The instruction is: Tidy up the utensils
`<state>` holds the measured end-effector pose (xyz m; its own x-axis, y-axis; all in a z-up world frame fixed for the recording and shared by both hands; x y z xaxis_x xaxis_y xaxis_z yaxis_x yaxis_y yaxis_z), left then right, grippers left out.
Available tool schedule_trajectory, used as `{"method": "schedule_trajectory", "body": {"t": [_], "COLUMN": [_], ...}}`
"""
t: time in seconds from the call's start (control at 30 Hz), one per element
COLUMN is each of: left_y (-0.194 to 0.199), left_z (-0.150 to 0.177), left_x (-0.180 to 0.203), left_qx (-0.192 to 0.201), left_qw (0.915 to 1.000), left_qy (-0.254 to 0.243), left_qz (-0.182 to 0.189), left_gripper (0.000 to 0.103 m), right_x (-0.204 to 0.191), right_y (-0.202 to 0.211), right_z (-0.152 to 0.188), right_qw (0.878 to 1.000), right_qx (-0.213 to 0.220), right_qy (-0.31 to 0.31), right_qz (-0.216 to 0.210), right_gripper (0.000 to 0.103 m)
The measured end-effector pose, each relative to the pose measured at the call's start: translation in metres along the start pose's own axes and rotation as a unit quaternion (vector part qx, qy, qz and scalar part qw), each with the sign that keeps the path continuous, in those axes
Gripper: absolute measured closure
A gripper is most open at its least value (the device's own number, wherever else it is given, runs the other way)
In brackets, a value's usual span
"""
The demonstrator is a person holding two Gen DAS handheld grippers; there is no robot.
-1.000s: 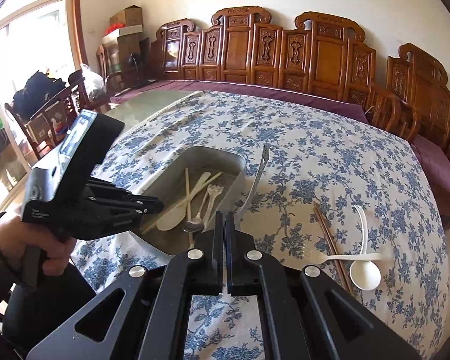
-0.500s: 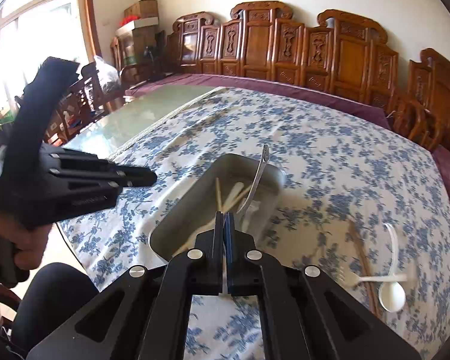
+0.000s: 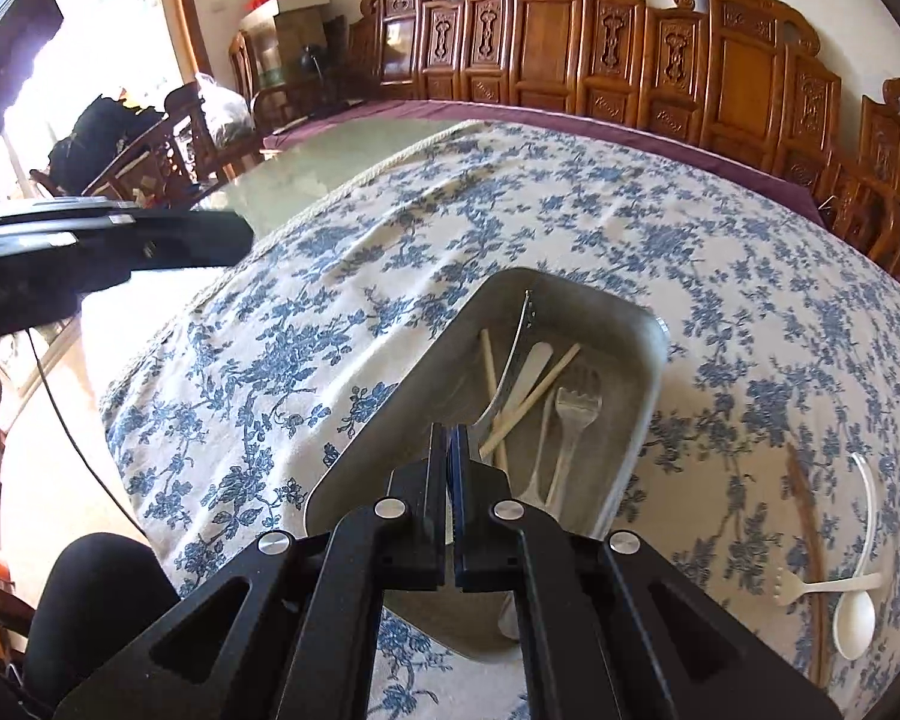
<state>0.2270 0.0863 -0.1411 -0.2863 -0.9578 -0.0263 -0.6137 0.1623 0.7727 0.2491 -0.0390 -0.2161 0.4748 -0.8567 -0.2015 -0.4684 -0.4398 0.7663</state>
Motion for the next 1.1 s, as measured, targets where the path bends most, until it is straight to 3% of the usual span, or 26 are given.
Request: {"method": "schedule_trajectory", "body": {"t": [0.37,0.63,1.1], "left_y": [0.013,0.019,0.055], "left_z": [0.010,0.014,0.011], "left_x": [-0.021,-0.016,0.024], "left_qx": [0.006,0.004,0.021], "left_qw": [1.0000,0.9999,0.9997], "left_qy": [0.007,0.012,0.015], "left_qz": [0.002,-0.002,-0.006], "left_gripper": [0.097,0.097,0.096], "right_x": [0.007,0.010,0.026], "right_y": [-0.027,-0.025,0.076], "right_z": [0.010,0.015,0.013], "right_qw": [0.999,0.999,0.999], "right_qx": [-0.026,-0.028,0.030], "right_qy": [-0.033,-0.038,-0.022], "right_qz": [0.007,0.005,0.016], "right_gripper": [0.101,0.099,0.099]}}
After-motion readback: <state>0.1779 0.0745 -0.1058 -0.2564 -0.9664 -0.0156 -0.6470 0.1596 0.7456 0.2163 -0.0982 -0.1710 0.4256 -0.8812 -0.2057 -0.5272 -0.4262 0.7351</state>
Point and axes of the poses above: each gripper's, at about its wrist camera, not at the fingertips, and y roughly against the way its jaws point, x to its right, z to its underside, the point moved 3 cm from there along -y, roughly the way its jaws point, and after that the axes turned 8 degrees about -y, right-handed, at the moved point
